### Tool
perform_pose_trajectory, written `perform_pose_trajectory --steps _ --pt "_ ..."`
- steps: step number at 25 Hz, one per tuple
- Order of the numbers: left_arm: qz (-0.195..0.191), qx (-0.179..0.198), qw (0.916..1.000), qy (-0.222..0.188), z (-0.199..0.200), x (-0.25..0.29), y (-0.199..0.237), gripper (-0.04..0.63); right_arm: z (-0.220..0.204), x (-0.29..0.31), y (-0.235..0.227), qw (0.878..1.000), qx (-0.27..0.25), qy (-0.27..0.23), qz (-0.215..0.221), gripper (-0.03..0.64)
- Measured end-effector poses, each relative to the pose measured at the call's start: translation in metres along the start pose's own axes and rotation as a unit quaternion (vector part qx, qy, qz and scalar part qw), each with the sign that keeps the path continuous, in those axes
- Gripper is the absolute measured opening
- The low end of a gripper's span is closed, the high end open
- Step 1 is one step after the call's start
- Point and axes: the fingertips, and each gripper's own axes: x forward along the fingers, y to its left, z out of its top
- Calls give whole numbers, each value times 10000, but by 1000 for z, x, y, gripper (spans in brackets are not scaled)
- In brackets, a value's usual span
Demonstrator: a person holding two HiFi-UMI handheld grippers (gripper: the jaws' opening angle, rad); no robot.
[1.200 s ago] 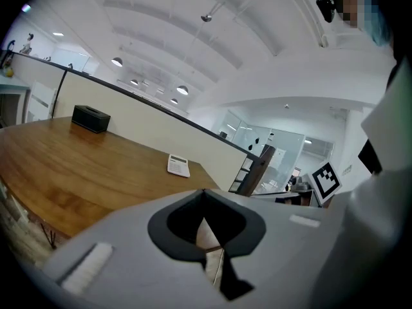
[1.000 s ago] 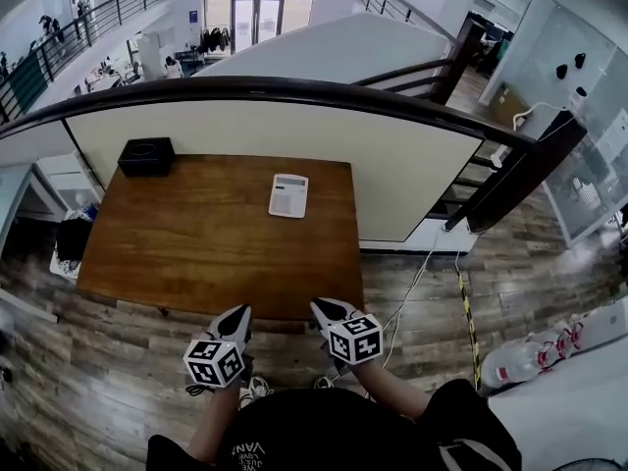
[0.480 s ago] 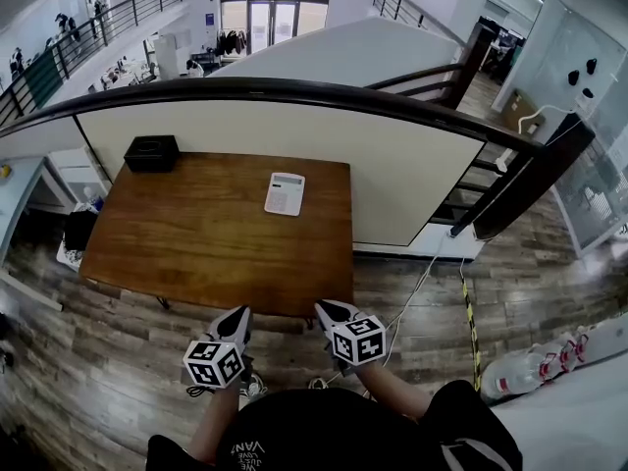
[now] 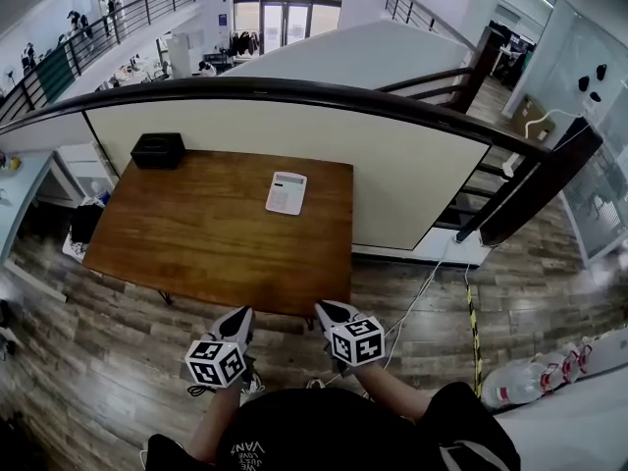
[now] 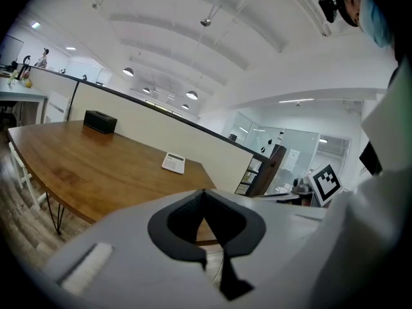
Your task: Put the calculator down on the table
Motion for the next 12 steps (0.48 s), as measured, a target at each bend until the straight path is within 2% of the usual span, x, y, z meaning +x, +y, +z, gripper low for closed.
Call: perform_pose_trajectory --steps 12 --pt "126 -25 9999 -17 -7 6 -12 12 -3 0 -6 9998 -58 50 196 14"
